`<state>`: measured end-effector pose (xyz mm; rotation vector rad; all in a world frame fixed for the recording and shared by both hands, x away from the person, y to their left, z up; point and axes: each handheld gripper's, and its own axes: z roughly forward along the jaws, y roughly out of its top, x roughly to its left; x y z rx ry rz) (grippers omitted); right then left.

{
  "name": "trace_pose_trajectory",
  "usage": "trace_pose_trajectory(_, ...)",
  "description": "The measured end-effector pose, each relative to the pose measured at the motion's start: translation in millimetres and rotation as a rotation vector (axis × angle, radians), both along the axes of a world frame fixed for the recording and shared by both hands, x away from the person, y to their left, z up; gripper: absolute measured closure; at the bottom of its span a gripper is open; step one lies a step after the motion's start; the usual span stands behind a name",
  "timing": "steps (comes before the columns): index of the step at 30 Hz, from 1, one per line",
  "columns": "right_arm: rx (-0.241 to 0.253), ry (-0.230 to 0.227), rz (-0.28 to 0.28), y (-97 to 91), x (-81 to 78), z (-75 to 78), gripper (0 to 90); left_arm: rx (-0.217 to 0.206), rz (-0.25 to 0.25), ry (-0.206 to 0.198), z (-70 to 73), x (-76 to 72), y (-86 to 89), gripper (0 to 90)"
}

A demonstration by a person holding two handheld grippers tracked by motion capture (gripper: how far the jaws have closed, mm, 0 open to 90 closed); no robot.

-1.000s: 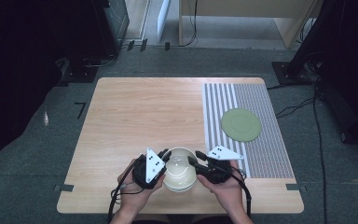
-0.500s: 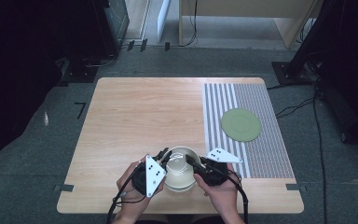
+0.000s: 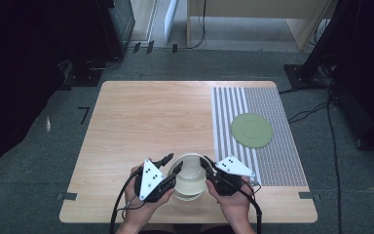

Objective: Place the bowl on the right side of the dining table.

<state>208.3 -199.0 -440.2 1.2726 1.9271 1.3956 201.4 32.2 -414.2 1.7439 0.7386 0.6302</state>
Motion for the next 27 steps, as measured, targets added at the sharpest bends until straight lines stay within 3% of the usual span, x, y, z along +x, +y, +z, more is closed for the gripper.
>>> trace_pose_trajectory(4,0.016,-0.015,-0.017,-7.8,0.6,3.4,84.4,-0.055,0.018,0.089,1.8,7.8,6.4,12.6)
trace_pose_trajectory(8,0.019,-0.025,-0.038,-15.2,1.5,7.7,84.3,-0.072,-0.004,0.098,2.7,8.2,10.3,2.8)
trace_pose_trajectory(15,0.031,-0.036,-0.069,-28.2,3.6,12.9,84.2,-0.082,0.027,0.09,3.7,8.5,17.7,2.4)
trace_pose_trajectory(27,0.049,-0.047,-0.135,-51.7,7.7,18.7,83.5,-0.113,0.086,0.134,-5.9,19.9,41.3,2.5)
